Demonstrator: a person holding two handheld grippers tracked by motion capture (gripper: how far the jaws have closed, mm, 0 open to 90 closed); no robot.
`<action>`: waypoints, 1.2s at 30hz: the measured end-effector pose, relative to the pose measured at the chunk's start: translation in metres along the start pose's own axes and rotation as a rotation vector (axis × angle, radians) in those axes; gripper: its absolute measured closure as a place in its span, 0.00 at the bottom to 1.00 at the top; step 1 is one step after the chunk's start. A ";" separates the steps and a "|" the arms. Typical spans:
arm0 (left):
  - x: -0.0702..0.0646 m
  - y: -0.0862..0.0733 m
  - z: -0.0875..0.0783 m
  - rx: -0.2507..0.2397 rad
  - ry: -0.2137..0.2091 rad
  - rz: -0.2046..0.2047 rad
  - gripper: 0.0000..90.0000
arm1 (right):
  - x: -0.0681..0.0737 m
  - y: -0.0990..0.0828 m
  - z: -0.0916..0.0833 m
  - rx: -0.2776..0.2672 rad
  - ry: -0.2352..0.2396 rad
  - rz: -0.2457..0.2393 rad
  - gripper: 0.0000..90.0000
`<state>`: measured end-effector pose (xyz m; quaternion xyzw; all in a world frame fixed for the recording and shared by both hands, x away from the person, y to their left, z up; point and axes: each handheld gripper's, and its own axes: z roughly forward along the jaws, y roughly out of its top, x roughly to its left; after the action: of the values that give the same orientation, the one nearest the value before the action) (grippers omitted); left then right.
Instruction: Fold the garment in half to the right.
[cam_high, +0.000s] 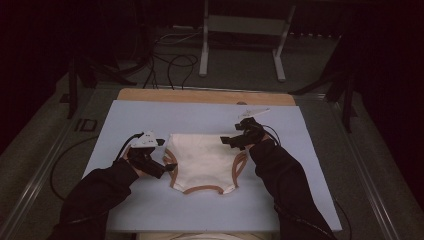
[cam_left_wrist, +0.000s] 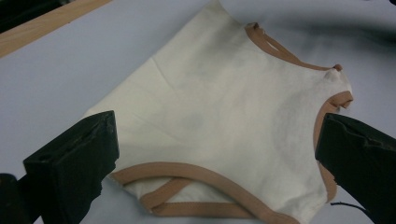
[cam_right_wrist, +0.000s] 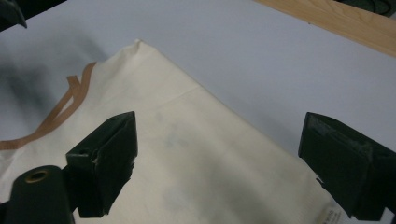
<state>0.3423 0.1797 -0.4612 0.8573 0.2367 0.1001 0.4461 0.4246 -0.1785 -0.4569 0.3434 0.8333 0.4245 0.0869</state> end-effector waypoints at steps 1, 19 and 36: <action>-0.006 0.000 -0.001 -0.003 0.007 0.015 0.00 | 0.001 0.001 0.000 0.000 0.003 0.001 0.13; -0.049 -0.009 -0.001 -0.003 -0.035 0.110 0.00 | 0.025 0.021 0.020 0.012 0.078 -0.055 0.11; -0.057 -0.029 0.023 0.139 -0.070 0.216 0.10 | 0.044 0.029 0.052 0.032 0.130 -0.063 0.11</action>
<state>0.2930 0.1490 -0.4957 0.9096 0.1336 0.1009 0.3802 0.4290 -0.1049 -0.4604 0.2901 0.8543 0.4294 0.0406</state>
